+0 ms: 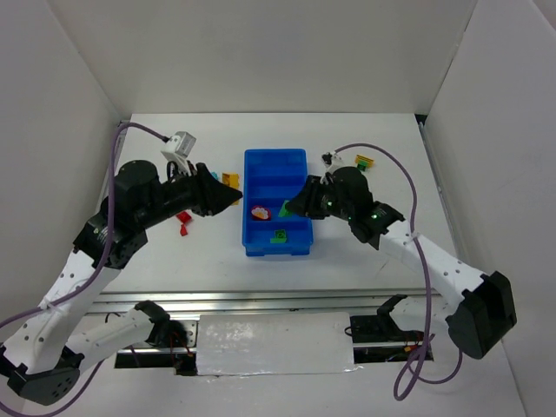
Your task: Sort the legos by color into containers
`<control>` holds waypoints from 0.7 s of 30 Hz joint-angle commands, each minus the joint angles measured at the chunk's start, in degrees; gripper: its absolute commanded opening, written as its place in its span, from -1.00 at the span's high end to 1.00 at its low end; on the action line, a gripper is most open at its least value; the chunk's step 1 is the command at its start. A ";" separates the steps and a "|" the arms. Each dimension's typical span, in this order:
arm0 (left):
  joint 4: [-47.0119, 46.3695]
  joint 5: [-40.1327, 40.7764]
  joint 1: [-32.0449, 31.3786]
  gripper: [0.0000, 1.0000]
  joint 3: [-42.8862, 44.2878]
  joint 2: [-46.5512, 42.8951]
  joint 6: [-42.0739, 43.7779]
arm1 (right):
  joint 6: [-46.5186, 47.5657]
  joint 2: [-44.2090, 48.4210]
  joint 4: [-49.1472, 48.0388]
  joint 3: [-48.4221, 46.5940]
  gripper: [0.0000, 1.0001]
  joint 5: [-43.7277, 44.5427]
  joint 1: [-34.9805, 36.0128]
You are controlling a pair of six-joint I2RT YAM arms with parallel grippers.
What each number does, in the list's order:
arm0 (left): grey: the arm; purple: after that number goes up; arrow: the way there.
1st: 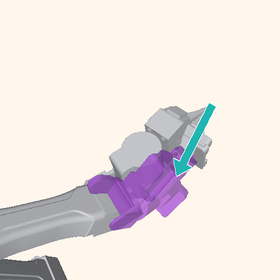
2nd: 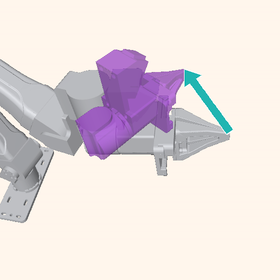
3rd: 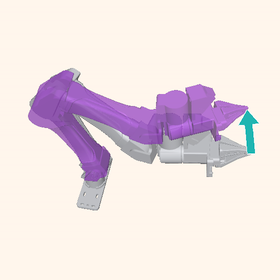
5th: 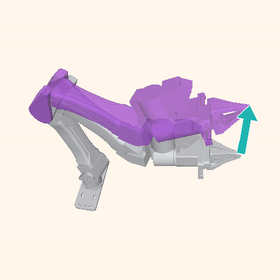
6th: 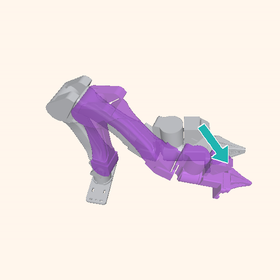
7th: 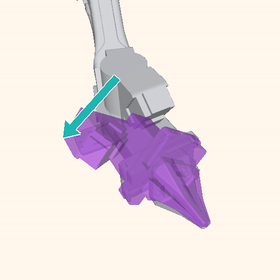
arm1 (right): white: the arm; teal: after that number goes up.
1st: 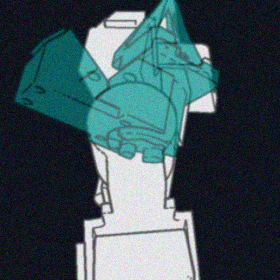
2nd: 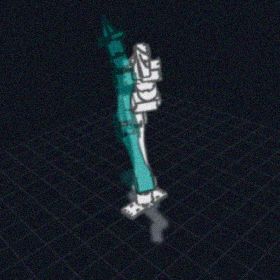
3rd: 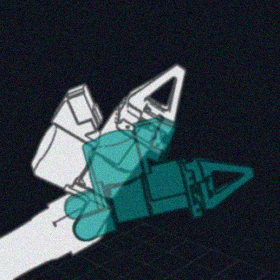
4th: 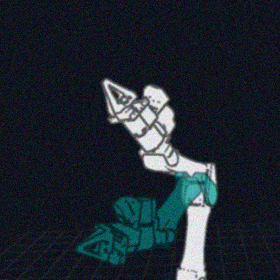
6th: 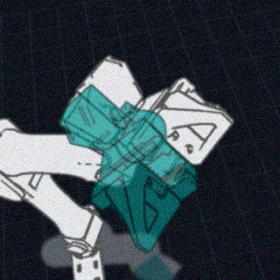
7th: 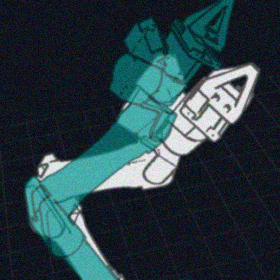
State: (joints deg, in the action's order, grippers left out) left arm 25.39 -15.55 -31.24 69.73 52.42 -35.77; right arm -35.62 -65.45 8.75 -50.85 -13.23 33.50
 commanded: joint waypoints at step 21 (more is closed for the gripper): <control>6.61 13.45 1.71 1.00 6.55 8.83 2.90 | -3.41 -13.30 8.65 -5.75 -0.40 21.94 7.72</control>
State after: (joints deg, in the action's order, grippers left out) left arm 35.07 -2.22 -30.41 73.23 59.48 -34.37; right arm -38.26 -79.75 17.45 -54.22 6.39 40.75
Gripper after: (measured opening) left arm 0.480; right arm 0.674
